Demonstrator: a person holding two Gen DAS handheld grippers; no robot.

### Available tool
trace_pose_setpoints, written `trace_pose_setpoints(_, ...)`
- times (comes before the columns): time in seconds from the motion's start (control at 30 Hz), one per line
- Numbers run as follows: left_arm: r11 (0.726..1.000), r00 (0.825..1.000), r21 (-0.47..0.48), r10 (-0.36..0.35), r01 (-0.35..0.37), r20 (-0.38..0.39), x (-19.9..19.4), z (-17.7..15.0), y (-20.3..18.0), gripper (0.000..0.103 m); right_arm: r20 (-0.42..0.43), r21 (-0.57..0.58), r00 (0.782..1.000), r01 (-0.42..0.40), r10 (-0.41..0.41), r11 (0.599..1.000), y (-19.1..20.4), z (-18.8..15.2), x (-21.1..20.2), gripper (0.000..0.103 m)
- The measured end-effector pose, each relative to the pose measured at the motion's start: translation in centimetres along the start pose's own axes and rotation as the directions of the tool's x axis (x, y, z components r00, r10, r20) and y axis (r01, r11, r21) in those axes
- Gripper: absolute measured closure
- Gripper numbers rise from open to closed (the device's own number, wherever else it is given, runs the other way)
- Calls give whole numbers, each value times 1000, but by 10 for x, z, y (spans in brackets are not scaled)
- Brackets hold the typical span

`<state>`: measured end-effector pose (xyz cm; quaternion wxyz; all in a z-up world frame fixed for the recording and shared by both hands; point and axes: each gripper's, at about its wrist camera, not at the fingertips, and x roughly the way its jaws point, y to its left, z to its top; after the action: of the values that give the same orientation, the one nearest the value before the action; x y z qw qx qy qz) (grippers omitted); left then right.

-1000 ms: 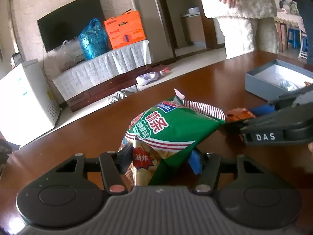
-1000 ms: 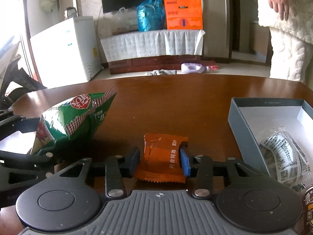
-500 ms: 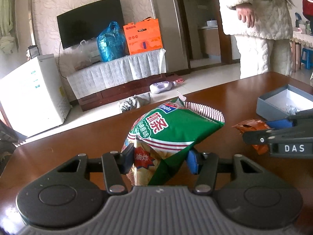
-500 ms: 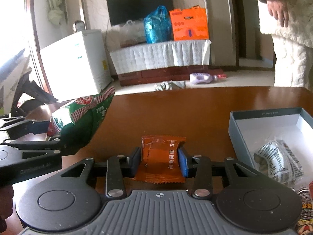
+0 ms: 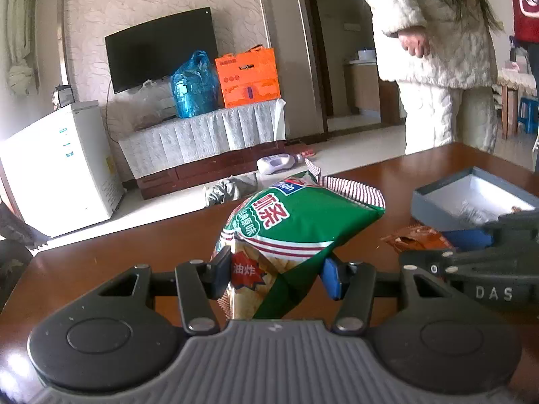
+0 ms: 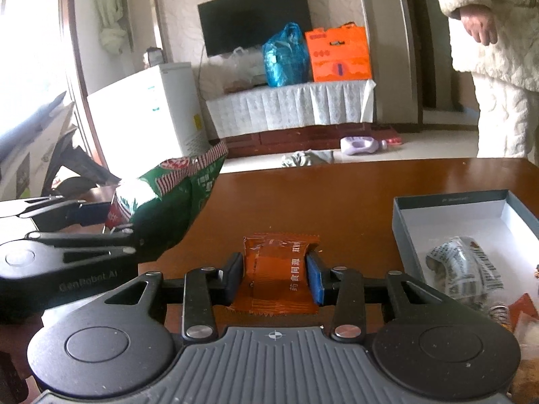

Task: Organize snacks
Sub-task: 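Lift the chip bag and orange packet and carry both over the grey box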

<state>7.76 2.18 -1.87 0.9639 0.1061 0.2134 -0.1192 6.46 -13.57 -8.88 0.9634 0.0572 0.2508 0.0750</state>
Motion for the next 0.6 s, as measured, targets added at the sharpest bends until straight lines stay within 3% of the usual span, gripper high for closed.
trace_pose_setpoints(0.6, 1000, 997, -17, -1, 2, 71, -58, 9, -70, 51, 80, -6, 997, 0, 1, 1000, -29, 11, -67, 62)
